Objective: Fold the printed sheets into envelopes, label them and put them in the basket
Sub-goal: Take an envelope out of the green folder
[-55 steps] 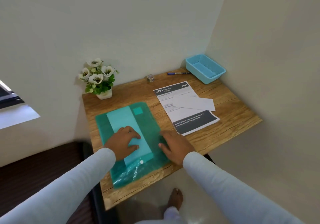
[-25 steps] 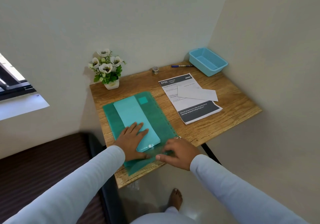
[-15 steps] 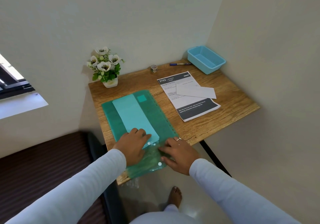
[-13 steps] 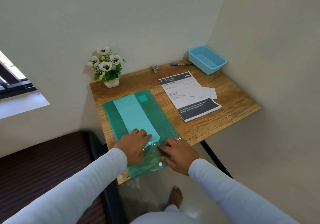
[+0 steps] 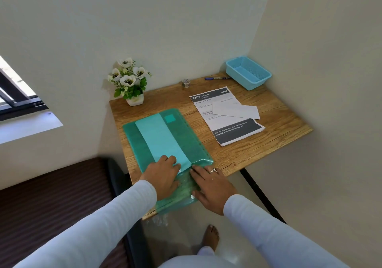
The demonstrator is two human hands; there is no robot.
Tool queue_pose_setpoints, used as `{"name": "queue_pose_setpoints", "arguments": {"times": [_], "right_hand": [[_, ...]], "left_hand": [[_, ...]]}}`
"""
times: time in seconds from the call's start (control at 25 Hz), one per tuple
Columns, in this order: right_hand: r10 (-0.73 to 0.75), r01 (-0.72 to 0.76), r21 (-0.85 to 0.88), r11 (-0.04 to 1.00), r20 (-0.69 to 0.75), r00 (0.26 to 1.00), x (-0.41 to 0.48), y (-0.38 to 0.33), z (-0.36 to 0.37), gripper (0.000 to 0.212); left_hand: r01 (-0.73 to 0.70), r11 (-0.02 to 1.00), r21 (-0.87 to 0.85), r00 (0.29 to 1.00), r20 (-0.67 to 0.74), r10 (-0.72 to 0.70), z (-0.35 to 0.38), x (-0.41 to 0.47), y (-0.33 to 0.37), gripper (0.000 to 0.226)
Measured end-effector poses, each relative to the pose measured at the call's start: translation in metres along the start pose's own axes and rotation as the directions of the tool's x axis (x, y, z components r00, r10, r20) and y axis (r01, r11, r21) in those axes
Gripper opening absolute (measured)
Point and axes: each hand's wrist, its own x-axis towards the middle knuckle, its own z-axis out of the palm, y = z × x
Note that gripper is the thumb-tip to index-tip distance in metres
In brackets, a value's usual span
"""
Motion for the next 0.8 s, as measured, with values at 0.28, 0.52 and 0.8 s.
{"name": "queue_pose_setpoints", "arguments": {"times": [0.28, 0.52, 0.8], "right_hand": [[0.002, -0.003, 0.007, 1.000, 0.025, 1.000, 0.001, -0.002, -0.005, 0.068], [-0.003, 0.005, 0.114, 0.993, -0.019, 1.000, -0.006, 0.001, -0.009, 0.052], [0.002, 0.001, 0.115, 0.993, -0.031, 1.000, -0.004, 0.000, -0.013, 0.051]], "left_hand": [[0.001, 0.998, 0.063, 0.998, 0.064, -0.005, -0.012, 0.001, 0.007, 0.041], [-0.020, 0.989, 0.148, 0.993, 0.121, 0.001, -0.022, 0.004, 0.014, 0.063], [-0.004, 0.990, 0.142, 0.985, 0.172, -0.021, -0.015, 0.003, 0.016, 0.104]]}}
